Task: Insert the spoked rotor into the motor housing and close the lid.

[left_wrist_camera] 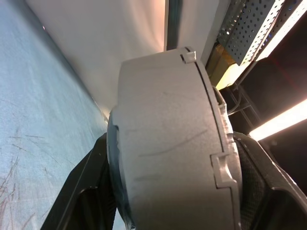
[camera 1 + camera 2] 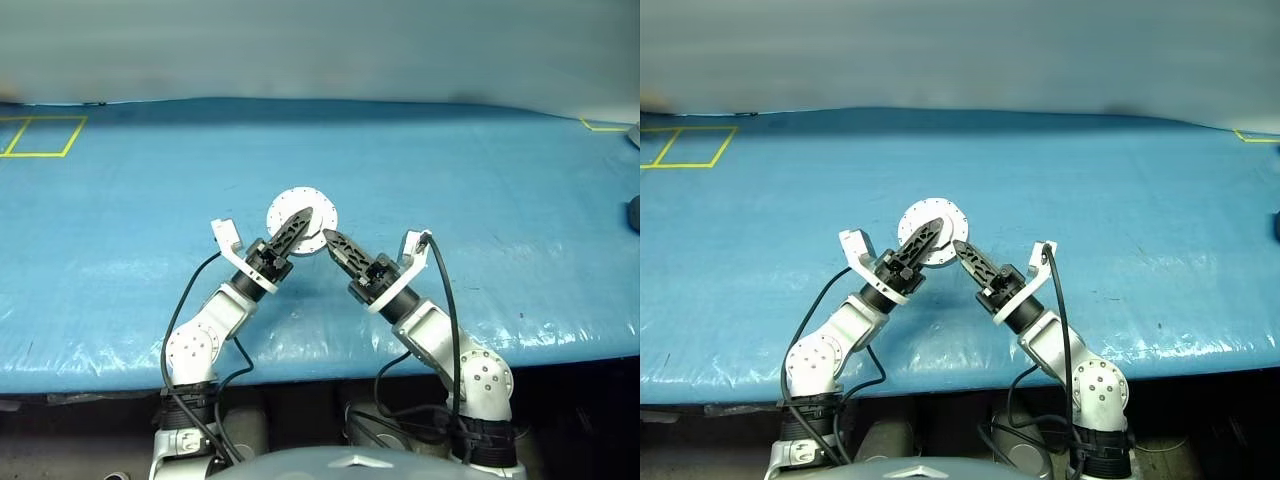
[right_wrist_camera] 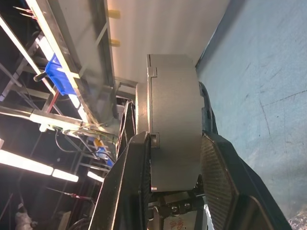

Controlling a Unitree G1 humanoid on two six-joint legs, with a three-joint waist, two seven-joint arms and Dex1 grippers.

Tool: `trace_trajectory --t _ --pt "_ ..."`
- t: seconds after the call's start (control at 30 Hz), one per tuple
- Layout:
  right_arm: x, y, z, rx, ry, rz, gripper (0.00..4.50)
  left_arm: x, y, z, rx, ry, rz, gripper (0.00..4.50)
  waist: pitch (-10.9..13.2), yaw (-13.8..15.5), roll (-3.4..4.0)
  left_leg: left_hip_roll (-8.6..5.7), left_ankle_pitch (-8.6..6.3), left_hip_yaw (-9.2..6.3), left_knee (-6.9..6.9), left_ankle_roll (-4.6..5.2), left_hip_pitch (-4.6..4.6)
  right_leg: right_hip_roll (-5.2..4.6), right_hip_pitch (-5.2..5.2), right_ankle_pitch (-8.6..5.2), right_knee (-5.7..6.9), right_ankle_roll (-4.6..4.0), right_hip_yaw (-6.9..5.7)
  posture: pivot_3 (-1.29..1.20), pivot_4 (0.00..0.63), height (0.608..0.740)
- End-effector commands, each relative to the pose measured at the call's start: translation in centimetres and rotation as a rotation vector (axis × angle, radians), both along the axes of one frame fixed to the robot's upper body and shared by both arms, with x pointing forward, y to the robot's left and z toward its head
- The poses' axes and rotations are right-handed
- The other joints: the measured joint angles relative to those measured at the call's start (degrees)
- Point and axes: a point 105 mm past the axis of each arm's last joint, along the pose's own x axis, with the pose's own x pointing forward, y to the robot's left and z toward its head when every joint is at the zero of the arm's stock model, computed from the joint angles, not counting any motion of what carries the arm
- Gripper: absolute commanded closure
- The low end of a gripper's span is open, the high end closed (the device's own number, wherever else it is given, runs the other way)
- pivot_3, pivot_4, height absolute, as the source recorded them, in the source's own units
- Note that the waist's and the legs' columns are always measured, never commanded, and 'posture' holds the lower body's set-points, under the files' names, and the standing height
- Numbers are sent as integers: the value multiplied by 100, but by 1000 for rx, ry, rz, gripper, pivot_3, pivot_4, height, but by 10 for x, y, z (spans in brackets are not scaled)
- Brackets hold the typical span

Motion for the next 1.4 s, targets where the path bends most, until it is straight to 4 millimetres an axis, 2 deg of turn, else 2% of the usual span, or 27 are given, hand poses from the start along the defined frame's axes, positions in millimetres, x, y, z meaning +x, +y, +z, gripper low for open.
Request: trace_trajectory --t 0.03,0.17,0.33,0.53,0.8,0.97,1.17,1.3,1.4 --pt "8 0 15 22 -30 -52 3340 -4 -6 17 -6 -59 -13 1807 0 0 0 0 0 0 1 0 0 0 0 0 0 0 0 0 150 740" --pt "17 -4 6 -23 16 -122 3340 5 -12 13 38 -21 8 1808 0 4 0 0 0 -1 2 0 0 1 0 0 1 0 -1 0 150 740" --pt "15 1 10 -67 -41 -121 3340 11 -24 12 21 -3 -10 1808 0 29 -1 -8 0 -1 5 0 -2 -5 3 4 -5 6 0 0 150 740" --pt "13 4 10 -33 -32 -96 1313 18 -31 11 30 4 -13 1808 -1 18 -1 -5 0 -2 2 0 -1 -2 2 4 -5 6 1 0 150 740" --pt "12 3 14 -19 -52 -93 1313 27 -20 16 19 -22 3 1808 0 18 -1 -6 0 -2 4 0 -2 -3 3 4 -6 6 1 0 150 740" --pt "12 1 12 -44 -57 -106 1313 42 2 25 20 -54 98 1808 0 10 -1 -6 0 -3 3 0 -1 -2 3 4 -4 6 0 0 150 740" --pt "15 -15 10 -140 -86 -205 1313 75 29 28 94 -62 236 1808 -1 18 -1 -6 2 -3 7 0 -1 -2 3 5 -1 7 0 0 150 740" --pt "19 -32 -5 -389 -120 -340 1313 118 37 10 249 21 340 1808 0 106 -4 -17 2 -11 8 -1 -3 -6 6 7 -7 12 -4 0 150 740" --pt "17 -37 -11 -460 -118 -379 1313 142 48 6 329 52 430 1808 0 128 -4 -22 3 -11 6 0 -8 -8 4 9 -15 16 -1 0 150 740"
